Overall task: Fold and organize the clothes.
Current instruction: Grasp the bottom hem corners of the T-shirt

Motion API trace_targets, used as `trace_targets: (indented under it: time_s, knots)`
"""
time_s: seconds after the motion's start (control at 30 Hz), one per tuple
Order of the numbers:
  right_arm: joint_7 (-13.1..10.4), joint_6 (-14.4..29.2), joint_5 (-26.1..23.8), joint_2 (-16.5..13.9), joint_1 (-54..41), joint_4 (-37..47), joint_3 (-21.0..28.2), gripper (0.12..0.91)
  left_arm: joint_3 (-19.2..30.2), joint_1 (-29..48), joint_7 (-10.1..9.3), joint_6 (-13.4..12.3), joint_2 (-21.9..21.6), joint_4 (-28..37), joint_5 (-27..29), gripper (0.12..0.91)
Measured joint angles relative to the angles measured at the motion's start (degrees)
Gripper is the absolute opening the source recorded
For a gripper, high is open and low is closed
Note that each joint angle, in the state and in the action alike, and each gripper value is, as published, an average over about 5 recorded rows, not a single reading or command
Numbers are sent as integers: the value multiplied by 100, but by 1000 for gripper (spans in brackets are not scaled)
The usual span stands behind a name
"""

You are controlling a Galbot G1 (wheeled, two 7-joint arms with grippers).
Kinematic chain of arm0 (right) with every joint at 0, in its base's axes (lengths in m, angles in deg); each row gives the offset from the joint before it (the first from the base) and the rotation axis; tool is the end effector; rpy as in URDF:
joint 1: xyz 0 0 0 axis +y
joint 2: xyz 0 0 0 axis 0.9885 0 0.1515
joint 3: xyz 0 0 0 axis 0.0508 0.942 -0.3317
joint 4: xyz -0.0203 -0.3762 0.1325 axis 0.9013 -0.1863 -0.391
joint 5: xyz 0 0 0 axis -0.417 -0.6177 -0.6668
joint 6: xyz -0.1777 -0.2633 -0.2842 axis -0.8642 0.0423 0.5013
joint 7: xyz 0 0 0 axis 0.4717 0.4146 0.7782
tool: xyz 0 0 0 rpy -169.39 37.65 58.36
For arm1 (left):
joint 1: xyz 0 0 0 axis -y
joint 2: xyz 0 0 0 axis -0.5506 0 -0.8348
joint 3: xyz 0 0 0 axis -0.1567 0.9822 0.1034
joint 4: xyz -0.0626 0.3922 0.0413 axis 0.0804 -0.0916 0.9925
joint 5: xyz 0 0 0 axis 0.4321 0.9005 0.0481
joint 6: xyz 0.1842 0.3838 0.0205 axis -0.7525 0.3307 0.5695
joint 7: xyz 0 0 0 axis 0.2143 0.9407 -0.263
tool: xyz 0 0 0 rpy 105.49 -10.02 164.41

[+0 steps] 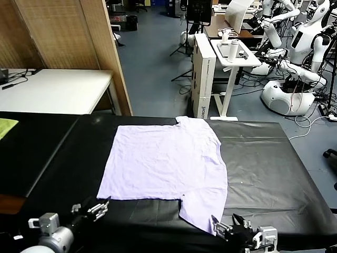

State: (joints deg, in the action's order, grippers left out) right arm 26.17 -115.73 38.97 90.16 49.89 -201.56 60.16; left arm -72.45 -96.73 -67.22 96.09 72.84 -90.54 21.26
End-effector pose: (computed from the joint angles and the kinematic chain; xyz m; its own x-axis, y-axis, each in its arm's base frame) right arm 0.1616 -0.0148 -0.2798 -0.7405 -0.1653 0.6514 -0.0996 0.9856 0.1369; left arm 0.1946 0.1340 -0.2978 -0.8356 0.1489 0.5288 0.0661 0.9828 -0.1724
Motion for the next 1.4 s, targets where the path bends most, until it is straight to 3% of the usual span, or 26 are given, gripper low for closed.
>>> trace_targets:
  time_s: [0.23, 0.37, 0.5, 0.73, 0.9, 1.17, 1.4]
  knots:
    - [-5, 0, -25, 0, 14, 20, 72, 900, 87, 80, -20, -64, 102, 73, 86, 907]
    - [-7, -11, -25, -5, 46, 0, 78, 797, 124, 144, -27, -87, 146, 146, 113, 870]
    - [-9, -18, -21, -8, 82, -21, 77, 633, 137, 178, -58, -116, 181, 218, 117, 732]
    - [-2, -28, -5, -11, 104, -31, 45, 343, 136, 94, -61, -141, 217, 212, 111, 351]
    - [-18, -37, 8, -19, 132, -61, 24, 176, 135, 90, -63, -150, 228, 213, 121, 264]
    - [-207, -250, 56, -102, 424, -403, -155, 139, 149, 83, -83, -156, 244, 224, 129, 148]
    - [-326, -284, 14, -201, 786, -741, -321, 139, 84, -144, -298, -158, 389, -40, 143, 147]
